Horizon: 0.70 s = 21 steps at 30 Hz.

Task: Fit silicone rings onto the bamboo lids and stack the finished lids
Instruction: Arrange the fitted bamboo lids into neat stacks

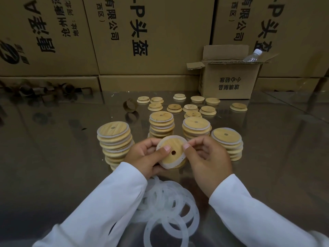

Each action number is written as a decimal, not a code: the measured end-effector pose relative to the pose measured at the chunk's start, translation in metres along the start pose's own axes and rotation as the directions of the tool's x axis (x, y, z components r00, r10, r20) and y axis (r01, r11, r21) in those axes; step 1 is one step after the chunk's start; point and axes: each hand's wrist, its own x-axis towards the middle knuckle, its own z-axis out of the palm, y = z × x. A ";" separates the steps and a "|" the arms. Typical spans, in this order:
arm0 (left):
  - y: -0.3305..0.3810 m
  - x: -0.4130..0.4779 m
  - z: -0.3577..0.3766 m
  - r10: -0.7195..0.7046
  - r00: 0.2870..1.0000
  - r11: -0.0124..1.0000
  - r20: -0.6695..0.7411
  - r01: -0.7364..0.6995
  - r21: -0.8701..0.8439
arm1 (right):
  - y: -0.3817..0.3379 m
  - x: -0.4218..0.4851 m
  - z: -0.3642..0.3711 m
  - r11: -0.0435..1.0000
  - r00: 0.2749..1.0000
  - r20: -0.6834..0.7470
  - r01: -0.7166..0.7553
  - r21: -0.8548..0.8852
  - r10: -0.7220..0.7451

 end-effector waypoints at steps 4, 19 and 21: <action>-0.002 -0.001 0.003 -0.024 0.999 0.999 0.038 0.023 0.024 | 0.000 0.002 -0.002 1.000 1.000 -0.014 0.019 0.020 -0.019; 0.000 -0.003 0.004 -0.036 0.999 0.999 0.038 0.037 -0.014 | -0.004 0.009 -0.005 0.954 0.975 0.101 -0.213 0.209 0.195; 0.001 -0.003 0.003 -0.024 0.999 1.000 0.032 0.025 -0.002 | -0.006 0.005 -0.004 0.989 0.993 0.093 -0.090 0.118 0.080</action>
